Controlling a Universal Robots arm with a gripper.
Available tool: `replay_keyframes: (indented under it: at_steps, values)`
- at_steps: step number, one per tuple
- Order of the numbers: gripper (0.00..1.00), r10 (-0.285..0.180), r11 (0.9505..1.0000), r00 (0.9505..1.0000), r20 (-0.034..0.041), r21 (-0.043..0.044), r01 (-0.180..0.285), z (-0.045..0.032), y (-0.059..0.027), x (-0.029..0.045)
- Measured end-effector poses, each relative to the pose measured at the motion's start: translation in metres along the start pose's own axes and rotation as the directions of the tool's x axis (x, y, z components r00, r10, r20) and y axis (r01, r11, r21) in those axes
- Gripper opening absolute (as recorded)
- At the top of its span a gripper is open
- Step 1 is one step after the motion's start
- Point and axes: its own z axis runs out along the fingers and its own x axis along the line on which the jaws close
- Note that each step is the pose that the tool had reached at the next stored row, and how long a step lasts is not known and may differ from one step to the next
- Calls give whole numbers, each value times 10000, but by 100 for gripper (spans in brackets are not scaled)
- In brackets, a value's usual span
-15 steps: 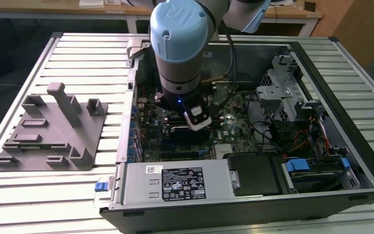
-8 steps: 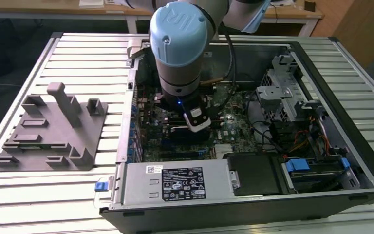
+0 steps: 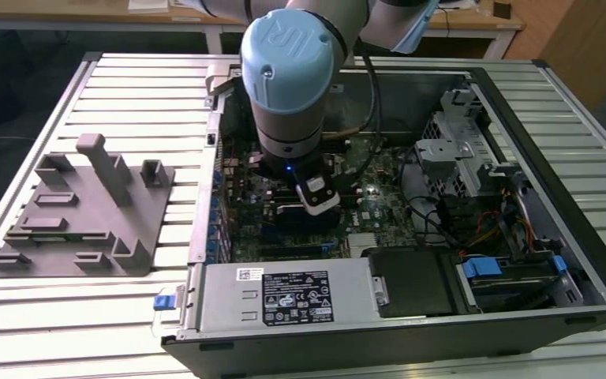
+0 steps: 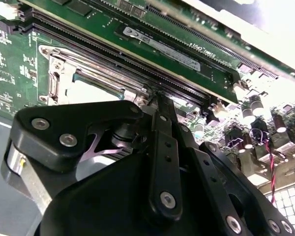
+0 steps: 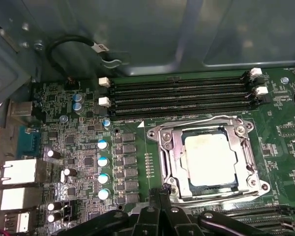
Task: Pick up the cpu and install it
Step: 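Install the second cpu locking lever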
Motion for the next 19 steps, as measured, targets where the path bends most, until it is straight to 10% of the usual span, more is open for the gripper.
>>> replay_keyframes:
  at_steps: [6,15,19]
  values:
    - [11,-1,10000,10000,1,-6,1,-35,12,5]
    - [11,4,10000,10000,2,7,-4,-326,115,-13]
    - [11,18,9995,10000,44,330,-20,-382,140,-42]
